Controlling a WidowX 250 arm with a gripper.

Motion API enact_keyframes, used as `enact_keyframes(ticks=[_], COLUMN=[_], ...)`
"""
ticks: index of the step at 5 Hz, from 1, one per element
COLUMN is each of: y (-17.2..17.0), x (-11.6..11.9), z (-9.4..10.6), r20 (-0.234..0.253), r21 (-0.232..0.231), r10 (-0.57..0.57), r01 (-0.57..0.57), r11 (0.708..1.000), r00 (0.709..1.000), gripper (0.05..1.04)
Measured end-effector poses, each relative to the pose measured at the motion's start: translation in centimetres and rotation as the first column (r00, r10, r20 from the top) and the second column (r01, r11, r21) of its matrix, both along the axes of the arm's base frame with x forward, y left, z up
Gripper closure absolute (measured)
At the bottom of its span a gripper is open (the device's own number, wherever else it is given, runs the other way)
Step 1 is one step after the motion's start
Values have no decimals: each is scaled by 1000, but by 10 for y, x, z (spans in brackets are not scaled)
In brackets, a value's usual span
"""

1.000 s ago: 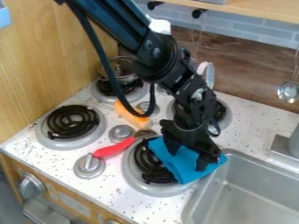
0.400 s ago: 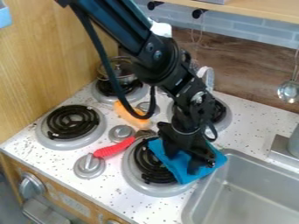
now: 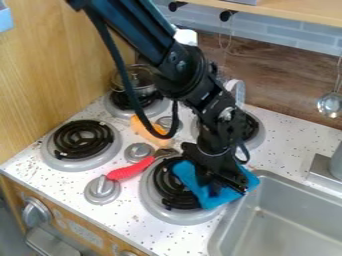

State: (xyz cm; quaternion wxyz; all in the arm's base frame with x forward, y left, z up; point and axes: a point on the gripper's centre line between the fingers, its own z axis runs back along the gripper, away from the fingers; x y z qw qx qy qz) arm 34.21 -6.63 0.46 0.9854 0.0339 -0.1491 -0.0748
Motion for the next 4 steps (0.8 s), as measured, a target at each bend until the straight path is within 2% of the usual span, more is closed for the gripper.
enact_keyframes(ticks=[1,2,3,4], y=[-7,-11,-17,-23], x=[13,40,58,78], z=[-3,-5,-14,-12], r20=[-2,-4,-13,5], r21=[-19,-5,-15,-18], r10=[-10,-34,-43,-60], r01=[10,34,43,60], r11=[1000,999,999,998], r00=[1000,999,999,998], gripper=[972,988,989,989])
